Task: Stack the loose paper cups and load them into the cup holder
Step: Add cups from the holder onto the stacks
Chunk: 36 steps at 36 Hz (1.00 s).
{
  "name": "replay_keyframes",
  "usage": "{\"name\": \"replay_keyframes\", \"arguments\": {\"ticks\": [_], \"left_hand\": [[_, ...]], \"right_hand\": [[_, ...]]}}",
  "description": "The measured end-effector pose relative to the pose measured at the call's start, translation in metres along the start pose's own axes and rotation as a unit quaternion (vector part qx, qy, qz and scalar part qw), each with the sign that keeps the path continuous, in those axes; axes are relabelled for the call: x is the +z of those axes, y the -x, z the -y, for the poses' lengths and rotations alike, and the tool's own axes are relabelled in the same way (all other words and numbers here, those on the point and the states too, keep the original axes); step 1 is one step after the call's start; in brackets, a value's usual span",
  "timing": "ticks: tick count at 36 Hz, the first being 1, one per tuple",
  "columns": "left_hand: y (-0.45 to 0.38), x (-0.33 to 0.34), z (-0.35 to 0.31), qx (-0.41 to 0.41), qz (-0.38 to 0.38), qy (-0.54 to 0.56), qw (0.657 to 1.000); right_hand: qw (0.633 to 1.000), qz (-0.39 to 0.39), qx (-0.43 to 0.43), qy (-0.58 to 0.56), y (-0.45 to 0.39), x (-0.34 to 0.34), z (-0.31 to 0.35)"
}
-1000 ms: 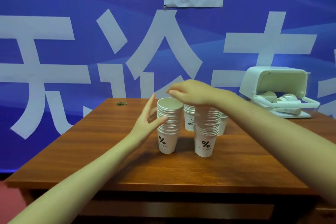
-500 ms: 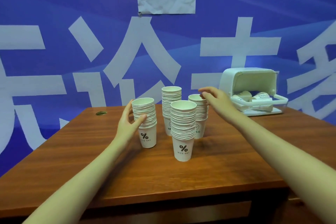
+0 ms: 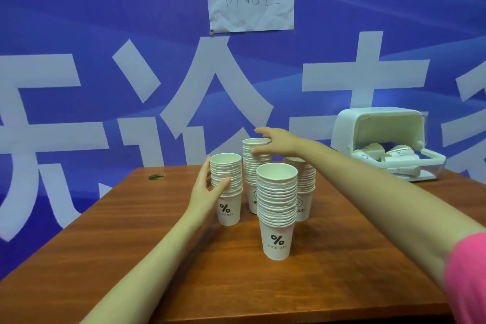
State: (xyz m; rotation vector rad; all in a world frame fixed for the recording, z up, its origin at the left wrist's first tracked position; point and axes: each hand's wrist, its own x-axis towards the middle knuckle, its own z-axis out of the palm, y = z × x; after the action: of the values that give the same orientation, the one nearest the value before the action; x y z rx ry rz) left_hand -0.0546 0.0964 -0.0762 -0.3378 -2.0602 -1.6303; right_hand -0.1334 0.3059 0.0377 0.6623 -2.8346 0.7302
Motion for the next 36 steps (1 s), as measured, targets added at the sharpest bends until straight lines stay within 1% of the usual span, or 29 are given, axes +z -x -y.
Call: {"name": "replay_keyframes", "arguments": {"ticks": [2,6,9,12,14,16,18,21,24,26,29,32,34,36], "left_hand": [[-0.002,-0.001,0.002,-0.001,0.003,-0.004,1.0],[-0.003,-0.003,0.003,-0.003,0.006,-0.012,1.0],[-0.004,-0.005,0.0,-0.01,-0.031,-0.011,0.999],[-0.004,-0.006,-0.007,0.002,-0.083,0.002,0.997],[-0.003,-0.006,-0.014,0.016,-0.104,-0.001,0.994],[-0.002,-0.005,-0.02,0.037,-0.122,-0.015,0.992],[0.0,-0.004,-0.026,0.068,-0.13,-0.04,0.988],[0.006,0.002,-0.041,0.13,-0.107,-0.06,0.984],[0.014,0.015,-0.057,0.176,-0.039,-0.04,0.983],[0.02,0.028,-0.065,0.171,0.017,-0.013,0.985],[0.024,0.048,-0.071,0.135,0.08,0.002,0.988],[0.025,0.065,-0.069,0.113,0.098,-0.028,0.988],[0.024,0.072,-0.067,0.097,0.098,-0.036,0.99],[0.024,0.076,-0.065,0.086,0.097,-0.03,0.991]], "right_hand": [[1.0,-0.019,-0.012,-0.009,-0.004,0.001,-0.002],[0.999,-0.025,-0.015,-0.02,-0.007,0.004,-0.01],[0.997,-0.048,-0.01,-0.061,-0.006,0.005,-0.012],[0.986,-0.093,0.007,-0.137,-0.006,0.003,-0.01],[0.977,-0.118,0.006,-0.178,-0.006,0.002,-0.008],[0.967,-0.155,-0.007,-0.2,-0.007,-0.001,-0.007],[0.956,-0.213,-0.018,-0.202,-0.007,-0.008,-0.005],[0.928,-0.278,-0.026,-0.246,-0.002,-0.025,-0.003],[0.892,-0.32,-0.029,-0.318,0.012,-0.044,-0.002],[0.88,-0.335,-0.028,-0.336,0.023,-0.053,-0.008],[0.893,-0.337,-0.019,-0.299,0.039,-0.058,-0.024],[0.927,-0.305,-0.007,-0.22,0.05,-0.055,-0.042],[0.952,-0.254,-0.003,-0.173,0.053,-0.049,-0.05],[0.976,-0.178,0.001,-0.122,0.056,-0.039,-0.053]]}}
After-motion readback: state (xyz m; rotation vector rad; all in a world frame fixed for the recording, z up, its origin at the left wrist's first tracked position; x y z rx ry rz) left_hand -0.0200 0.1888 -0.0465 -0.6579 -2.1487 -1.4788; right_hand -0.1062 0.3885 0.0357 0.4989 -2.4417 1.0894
